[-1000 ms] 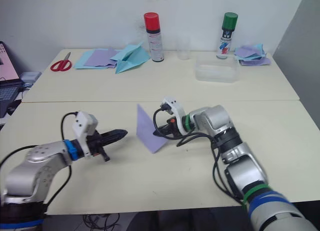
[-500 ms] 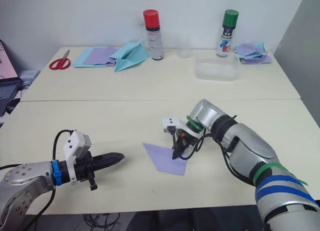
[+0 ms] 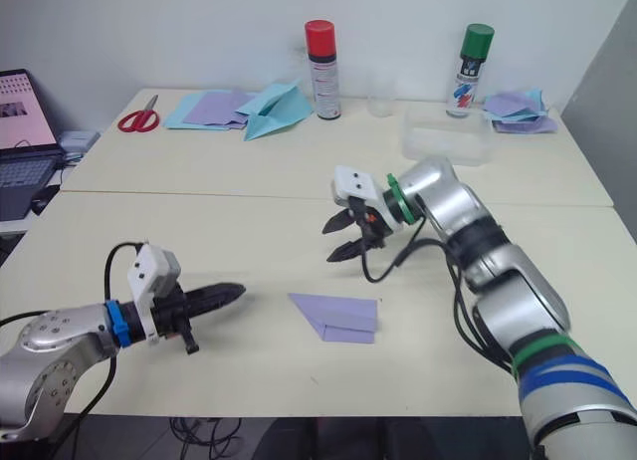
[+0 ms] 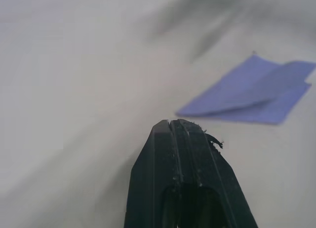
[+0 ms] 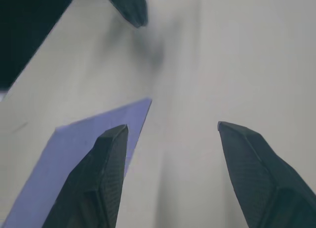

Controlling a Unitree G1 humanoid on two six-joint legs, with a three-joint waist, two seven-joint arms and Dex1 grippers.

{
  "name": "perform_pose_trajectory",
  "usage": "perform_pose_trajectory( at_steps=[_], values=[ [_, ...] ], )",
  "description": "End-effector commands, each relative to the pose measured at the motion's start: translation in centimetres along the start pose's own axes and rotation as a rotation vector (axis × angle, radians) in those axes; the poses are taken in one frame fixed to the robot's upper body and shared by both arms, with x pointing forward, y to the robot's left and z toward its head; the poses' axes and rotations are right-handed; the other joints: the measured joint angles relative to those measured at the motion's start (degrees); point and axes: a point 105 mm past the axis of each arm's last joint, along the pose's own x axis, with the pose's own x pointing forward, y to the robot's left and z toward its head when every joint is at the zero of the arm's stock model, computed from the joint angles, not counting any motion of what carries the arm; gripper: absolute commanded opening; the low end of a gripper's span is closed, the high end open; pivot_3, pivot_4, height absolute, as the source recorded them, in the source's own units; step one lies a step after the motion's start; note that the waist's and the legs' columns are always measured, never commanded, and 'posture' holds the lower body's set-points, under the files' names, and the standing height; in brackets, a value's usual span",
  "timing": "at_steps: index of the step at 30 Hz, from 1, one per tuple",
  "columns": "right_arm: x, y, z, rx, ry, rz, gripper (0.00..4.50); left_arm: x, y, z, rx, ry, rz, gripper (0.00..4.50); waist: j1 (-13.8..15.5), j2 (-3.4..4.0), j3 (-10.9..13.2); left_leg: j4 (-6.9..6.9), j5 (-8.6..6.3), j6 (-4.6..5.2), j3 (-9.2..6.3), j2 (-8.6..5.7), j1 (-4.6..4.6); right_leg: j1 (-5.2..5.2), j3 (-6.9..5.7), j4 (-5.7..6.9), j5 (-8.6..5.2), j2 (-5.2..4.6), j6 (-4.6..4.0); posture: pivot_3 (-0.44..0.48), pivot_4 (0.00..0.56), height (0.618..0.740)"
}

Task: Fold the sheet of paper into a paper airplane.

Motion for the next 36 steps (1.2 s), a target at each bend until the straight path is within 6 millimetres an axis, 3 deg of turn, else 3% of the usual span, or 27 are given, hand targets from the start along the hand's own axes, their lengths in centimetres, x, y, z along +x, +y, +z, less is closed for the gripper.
perform_pose_trajectory(
  at_steps=[1, 7, 12, 15, 20, 25, 31, 34, 36],
  values=[
    [-1.1, 3.0, 0.7, -0.029, -0.057, -0.053, 2.99, 0.6, 0.0, 1.1, 0.103, -0.029, -0.078, 0.00, 0.2, 0.07, 0.0, 0.02, 0.00, -0.01, 0.09, -0.01, -0.01, -0.05, 0.10, 0.00, -0.01, -0.01, 0.02, 0.000, 0.150, 0.740],
    [-0.7, 6.7, -1.8, -0.040, -0.073, -0.156, 2.99, 2.7, 0.2, 1.0, 0.221, 0.006, -0.251, 0.00, -0.9, 0.07, 0.0, 0.04, 0.00, 0.00, 0.10, -0.04, 0.13, 0.02, 0.05, 0.07, -0.03, 0.17, 0.06, 0.000, 0.150, 0.740],
    [0.9, 7.8, -3.2, -0.090, -0.077, -0.200, 2.99, 5.6, 0.2, -0.2, 0.263, 0.071, -0.314, 0.00, -1.2, 0.07, 0.0, 0.27, 0.01, 0.01, 0.16, -0.02, 0.14, 0.06, 0.09, 0.13, -0.07, 0.61, 0.18, 0.000, 0.150, 0.740],
    [2.1, 7.4, -4.3, -0.114, -0.057, -0.252, 2.99, 7.3, 0.5, -1.7, 0.302, 0.152, -0.303, 0.00, -1.3, 0.05, 0.0, 0.39, 0.01, 0.01, 0.13, 0.07, 0.14, 0.07, 0.13, 0.17, -0.03, 0.99, 0.15, 0.000, 0.150, 0.740],
    [2.6, 6.6, -4.6, -0.125, -0.075, -0.309, 2.99, 8.1, -0.1, -4.0, 0.313, 0.223, -0.341, 0.00, -1.0, 0.05, 0.0, 0.48, 0.01, 0.02, 0.12, 0.11, 0.11, 0.07, 0.14, 0.23, -0.02, 1.04, 0.14, 0.000, 0.150, 0.740],
    [2.9, 6.8, -4.5, -0.131, -0.083, -0.309, 2.99, 8.3, -0.6, -4.8, 0.341, 0.240, -0.367, 0.00, -1.0, 0.04, 0.0, 0.81, 0.01, 0.02, 0.14, 0.09, 0.12, 0.13, 0.16, 0.46, -0.02, 0.99, 0.14, 0.000, 0.150, 0.740],
    [3.2, 5.8, -4.3, -0.157, -0.111, -0.339, 2.99, 8.2, -1.0, -4.1, 0.323, 0.195, -0.383, 0.00, -1.0, 0.03, 0.0, 0.91, 0.01, 0.02, 0.14, 0.07, 0.28, 0.27, 0.14, 0.65, -0.02, 0.99, 0.14, 0.000, 0.150, 0.740],
    [3.1, 5.6, -4.2, -0.162, -0.125, -0.327, 2.38, 8.1, -1.0, -4.0, 0.316, 0.190, -0.386, 0.00, -1.0, 0.03, 0.0, 0.92, 0.01, 0.02, 0.13, 0.06, 0.29, 0.27, 0.12, 0.69, -0.03, 0.99, 0.14, 0.000, 0.150, 0.740],
    [2.8, 5.4, -4.2, -0.164, -0.129, -0.309, 1.66, 8.1, -1.0, -3.9, 0.318, 0.188, -0.391, 0.00, -1.0, 0.03, 0.0, 0.93, 0.01, 0.02, 0.14, 0.06, 0.28, 0.27, 0.12, 0.69, -0.03, 0.99, 0.14, 0.000, 0.150, 0.740]
  ],
)
